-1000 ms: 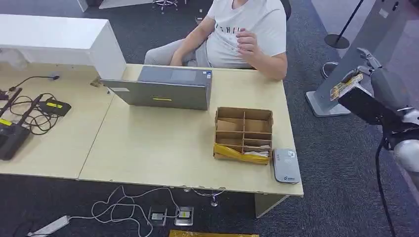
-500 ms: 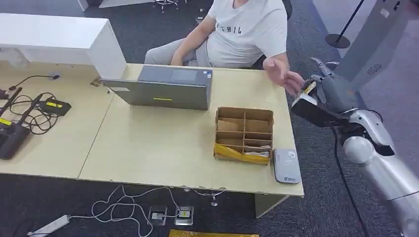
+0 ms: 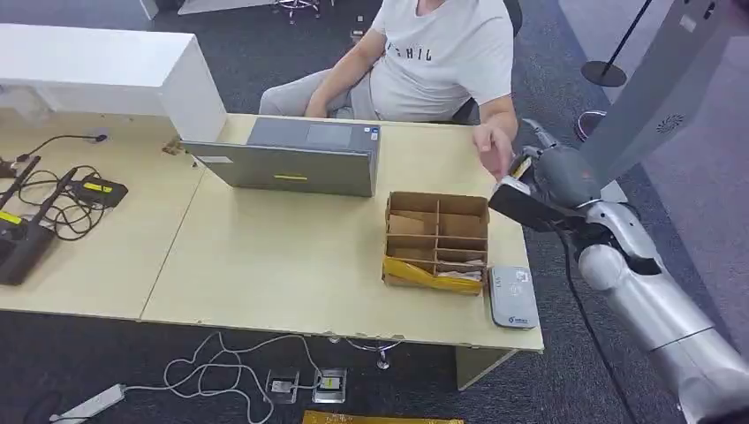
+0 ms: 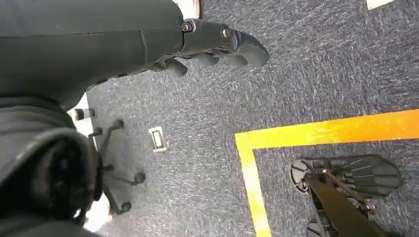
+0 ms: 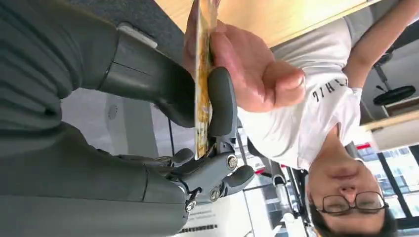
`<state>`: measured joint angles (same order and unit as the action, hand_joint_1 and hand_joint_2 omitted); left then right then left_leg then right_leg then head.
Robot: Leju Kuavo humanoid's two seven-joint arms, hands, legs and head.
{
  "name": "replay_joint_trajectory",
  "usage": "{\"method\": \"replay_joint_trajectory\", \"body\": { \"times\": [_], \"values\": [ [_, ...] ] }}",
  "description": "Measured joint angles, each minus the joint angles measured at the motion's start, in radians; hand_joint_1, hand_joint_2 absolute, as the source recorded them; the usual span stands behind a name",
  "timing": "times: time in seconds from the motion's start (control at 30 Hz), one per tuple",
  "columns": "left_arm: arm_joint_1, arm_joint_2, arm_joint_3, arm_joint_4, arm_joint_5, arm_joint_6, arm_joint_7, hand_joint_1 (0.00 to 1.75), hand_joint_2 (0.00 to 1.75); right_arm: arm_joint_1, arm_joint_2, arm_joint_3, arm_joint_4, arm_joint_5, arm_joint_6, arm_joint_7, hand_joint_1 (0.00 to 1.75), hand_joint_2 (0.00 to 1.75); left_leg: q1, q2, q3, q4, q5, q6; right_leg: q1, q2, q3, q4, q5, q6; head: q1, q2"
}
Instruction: Pass the card to the sensor for recognition and then transmit it.
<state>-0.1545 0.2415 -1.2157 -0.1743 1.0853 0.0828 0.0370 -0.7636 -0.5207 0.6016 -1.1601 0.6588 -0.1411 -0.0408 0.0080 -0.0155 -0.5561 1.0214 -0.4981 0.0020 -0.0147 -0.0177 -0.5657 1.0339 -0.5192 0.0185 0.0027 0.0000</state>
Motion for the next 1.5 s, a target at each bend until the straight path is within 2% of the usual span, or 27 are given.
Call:
{"method": "replay_joint_trajectory", "body": {
  "times": [0.03, 0.1, 0.47, 0.77, 0.87, 1.03, 1.17, 1.23, 1.33, 1.5],
  "values": [
    [0.000, 0.000, -0.004, 0.000, -0.001, 0.000, -0.001, 0.00, 0.00, 0.000, 0.002, -0.002, 0.004, 0.007, 0.000, 0.000, 0.07, 1.75, 0.000, 0.000, 0.000, 0.000, 0.000, 0.000, 0.000, 0.000, 0.000, 0.000, 0.000, 0.000, 0.000, 0.000],
    [0.000, 0.000, -0.008, 0.000, -0.002, -0.002, -0.003, 0.00, 0.00, 0.002, 0.005, -0.005, 0.011, 0.025, 0.003, 0.006, 0.00, 1.75, 0.000, 0.000, 0.000, 0.000, 0.000, 0.000, 0.000, 0.000, 0.000, 0.000, 0.000, 0.000, 0.000, 0.000],
    [0.000, 0.003, -0.022, 0.001, -0.005, -0.008, -0.006, 0.00, 0.00, 0.036, 0.011, -0.046, 0.020, 0.063, 0.016, 0.025, 0.00, 1.75, 0.000, 0.000, 0.001, 0.000, 0.000, 0.000, 0.000, 0.001, 0.000, 0.000, 0.000, 0.000, 0.000, 0.000],
    [0.000, 0.003, -0.032, 0.001, 0.002, -0.007, -0.013, 0.00, 0.00, 0.077, 0.005, -0.090, -0.034, 0.057, 0.049, 0.058, 0.00, 1.75, 0.000, 0.001, 0.002, 0.000, 0.000, 0.000, 0.000, 0.001, 0.000, 0.000, 0.000, 0.000, 0.000, 0.000],
    [0.001, 0.002, -0.032, 0.001, 0.023, -0.002, 0.006, 0.00, 0.00, 0.133, -0.017, -0.125, -0.101, 0.007, 0.087, 0.148, 0.00, 1.75, 0.000, 0.000, 0.002, 0.000, 0.000, 0.000, 0.000, 0.000, 0.001, -0.001, 0.000, 0.000, 0.000, 0.000],
    [0.004, -0.001, -0.033, 0.001, 0.049, 0.002, 0.048, 0.00, 0.00, 0.279, -0.083, -0.205, -0.301, -0.103, 0.182, 0.282, 0.00, 1.75, 0.000, 0.000, 0.001, 0.000, -0.001, 0.000, 0.000, 0.001, 0.000, -0.001, 0.000, 0.000, 0.000, 0.000],
    [0.004, -0.003, -0.033, 0.001, 0.060, 0.006, 0.056, 0.00, 0.00, 0.344, -0.133, -0.246, -0.435, -0.172, 0.255, 0.343, 0.00, 1.75, 0.000, 0.002, 0.002, 0.000, -0.001, 0.000, 0.000, 0.001, 0.000, -0.001, 0.000, 0.000, 0.000, 0.000],
    [0.004, -0.004, -0.033, 0.001, 0.067, 0.013, 0.045, 0.00, 0.00, 0.363, -0.160, -0.252, -0.491, -0.180, 0.279, 0.360, 0.00, 1.75, 0.000, 0.002, 0.002, 0.000, -0.001, 0.000, 0.000, 0.002, 0.000, -0.001, 0.000, 0.000, 0.000, 0.000],
    [0.004, -0.005, -0.033, 0.001, 0.079, 0.016, 0.018, 0.00, 0.00, 0.378, -0.193, -0.247, -0.558, -0.161, 0.272, 0.358, 0.00, 1.75, 0.000, 0.002, 0.002, 0.000, -0.001, -0.001, 0.000, 0.002, 0.000, -0.001, 0.000, 0.000, 0.000, 0.000],
    [0.003, -0.009, -0.033, 0.001, 0.091, 0.023, 0.004, 0.00, 0.00, 0.380, -0.205, -0.205, -0.581, -0.126, 0.188, 0.339, 0.00, 1.75, 0.000, 0.002, 0.002, 0.000, -0.001, -0.001, 0.000, 0.002, 0.000, -0.001, 0.000, 0.000, 0.000, 0.000]
  ]
}}
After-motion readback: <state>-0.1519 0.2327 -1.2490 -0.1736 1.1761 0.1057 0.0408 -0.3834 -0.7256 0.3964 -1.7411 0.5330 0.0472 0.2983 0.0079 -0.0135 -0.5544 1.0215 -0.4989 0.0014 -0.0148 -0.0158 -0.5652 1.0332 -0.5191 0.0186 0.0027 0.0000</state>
